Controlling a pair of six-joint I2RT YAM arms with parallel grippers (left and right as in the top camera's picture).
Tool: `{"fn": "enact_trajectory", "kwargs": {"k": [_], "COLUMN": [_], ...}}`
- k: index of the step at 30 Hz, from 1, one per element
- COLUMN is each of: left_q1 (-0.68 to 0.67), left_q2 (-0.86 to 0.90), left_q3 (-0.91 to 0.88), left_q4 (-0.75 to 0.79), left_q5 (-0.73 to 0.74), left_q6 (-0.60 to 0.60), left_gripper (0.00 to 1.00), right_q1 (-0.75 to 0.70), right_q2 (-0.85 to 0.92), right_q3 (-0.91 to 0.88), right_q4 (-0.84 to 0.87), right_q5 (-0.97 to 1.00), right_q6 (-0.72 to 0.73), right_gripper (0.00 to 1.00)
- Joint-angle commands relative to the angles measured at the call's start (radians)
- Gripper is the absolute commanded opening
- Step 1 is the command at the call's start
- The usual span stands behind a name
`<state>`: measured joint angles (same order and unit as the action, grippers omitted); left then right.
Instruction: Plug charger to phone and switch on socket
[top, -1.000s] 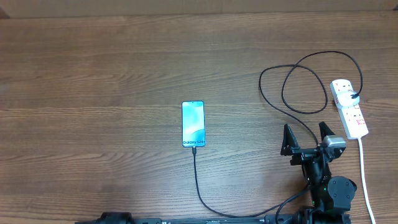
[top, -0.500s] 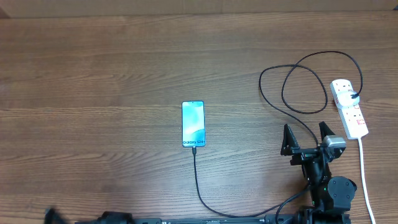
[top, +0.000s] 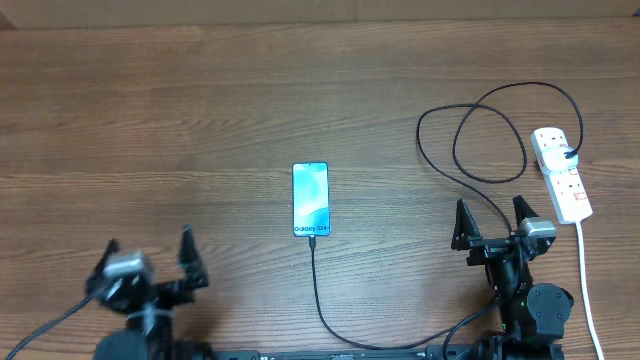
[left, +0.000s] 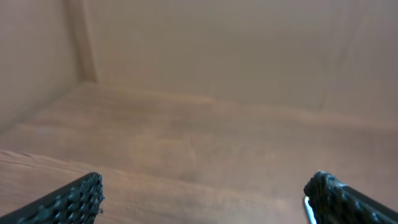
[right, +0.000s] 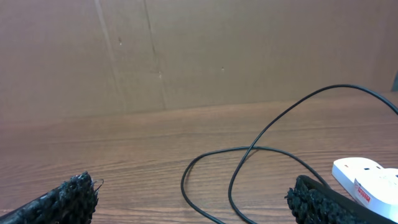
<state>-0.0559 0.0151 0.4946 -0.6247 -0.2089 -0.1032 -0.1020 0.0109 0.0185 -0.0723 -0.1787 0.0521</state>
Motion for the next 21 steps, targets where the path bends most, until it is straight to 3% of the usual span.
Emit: {"fn": "enact_trajectory", "kwargs": {"k": [1, 15, 21], "left_q1": [0.048, 0.187, 0.187], "left_q2": [-0.011, -0.012, -0.012], "left_q3": [-0.1, -0.491, -0.49], "left_q4": [0.081, 0.62, 0.562], "left_q5": [0.143, 0.422, 0.391], "left_q6": [0.074, 0.073, 0.092], "left_gripper": [1.0, 0.99, 1.0], "right_q1": [0.007, 0.007, 0.007], "right_q2": [-0.008, -0.008, -0.008], "right_q3": [-0.011, -0.011, -0.011], "right_q4": [0.003, 0.003, 0.003], "right_q5": [0.006, 0.006, 0.006], "right_q6": [0.003, 0.003, 0.003], "right_gripper": [1.0, 1.0, 1.0]}}
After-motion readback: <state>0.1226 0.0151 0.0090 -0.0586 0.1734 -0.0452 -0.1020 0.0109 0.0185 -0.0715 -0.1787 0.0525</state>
